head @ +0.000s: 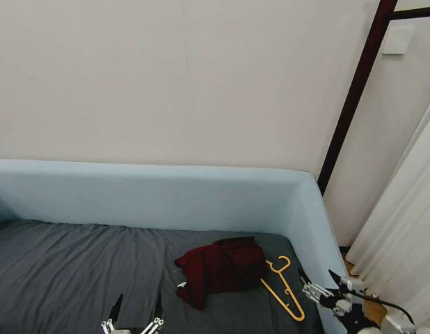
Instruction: Pick up the clothes from the sofa and hang them on the clothes hanger.
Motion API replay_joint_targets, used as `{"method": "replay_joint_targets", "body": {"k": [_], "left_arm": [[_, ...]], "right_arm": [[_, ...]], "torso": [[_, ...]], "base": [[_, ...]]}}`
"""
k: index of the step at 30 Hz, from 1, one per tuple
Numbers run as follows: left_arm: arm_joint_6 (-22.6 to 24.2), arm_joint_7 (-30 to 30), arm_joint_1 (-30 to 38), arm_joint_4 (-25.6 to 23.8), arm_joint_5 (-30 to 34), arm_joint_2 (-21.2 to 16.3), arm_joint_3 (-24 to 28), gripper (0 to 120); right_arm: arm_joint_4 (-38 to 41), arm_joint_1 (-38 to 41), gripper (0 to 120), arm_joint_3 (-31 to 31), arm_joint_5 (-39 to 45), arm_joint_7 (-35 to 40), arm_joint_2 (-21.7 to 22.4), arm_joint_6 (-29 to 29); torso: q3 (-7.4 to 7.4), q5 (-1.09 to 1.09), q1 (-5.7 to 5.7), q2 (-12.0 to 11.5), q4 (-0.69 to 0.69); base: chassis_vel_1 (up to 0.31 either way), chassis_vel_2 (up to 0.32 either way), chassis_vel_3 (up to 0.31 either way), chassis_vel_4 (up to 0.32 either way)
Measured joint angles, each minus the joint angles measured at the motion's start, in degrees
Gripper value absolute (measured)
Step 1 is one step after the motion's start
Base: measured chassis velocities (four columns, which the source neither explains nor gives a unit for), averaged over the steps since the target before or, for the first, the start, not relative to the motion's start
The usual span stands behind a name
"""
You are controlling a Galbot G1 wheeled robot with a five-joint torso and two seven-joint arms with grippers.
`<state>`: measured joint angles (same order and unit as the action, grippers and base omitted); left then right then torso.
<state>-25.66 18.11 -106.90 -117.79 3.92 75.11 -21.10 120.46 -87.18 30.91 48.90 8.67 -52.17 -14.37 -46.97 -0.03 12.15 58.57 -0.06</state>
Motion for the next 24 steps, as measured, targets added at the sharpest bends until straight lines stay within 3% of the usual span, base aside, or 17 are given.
{"method": "replay_joint_targets", "body": {"k": [4, 9, 14, 24], "left_arm": [[-0.39, 0.11, -0.82, 0.4, -0.86, 1.32, -0.08, 100], [-0.73, 0.27, -1.23, 0.58, -1.86, 2.51, -0.12, 100], [-0.81, 0.4, -1.99, 0.59, -2.35, 3.73, -0.67, 100], [-0.93, 0.49, -2.95, 0.8, -3.24, 5.47, -0.94, 100]], "right_arm": [[-5.21, 7.97, 100, -6.58, 4.74, 0.32, 5.36, -1.96], [-10.62, 17.91, 100, -13.3, 7.41, 1.47, 4.91, -3.56], [-23.07, 32.99, 100, -23.69, 12.62, 5.46, -2.03, -8.11], [-43.8, 42.64, 100, -28.1, 11.4, 8.36, -13.13, -11.81]], "torso": [[0.0, -0.01, 0.0, 0.0, -0.03], [0.0, -0.03, 0.0, 0.0, -0.02], [0.0, -0.01, 0.0, -0.01, 0.02], [0.0, -0.02, 0.0, -0.01, -0.02]], "base": [[0.0, 0.0, 0.0, 0.0], [0.0, 0.0, 0.0, 0.0], [0.0, 0.0, 0.0, 0.0], [0.0, 0.0, 0.0, 0.0]]}}
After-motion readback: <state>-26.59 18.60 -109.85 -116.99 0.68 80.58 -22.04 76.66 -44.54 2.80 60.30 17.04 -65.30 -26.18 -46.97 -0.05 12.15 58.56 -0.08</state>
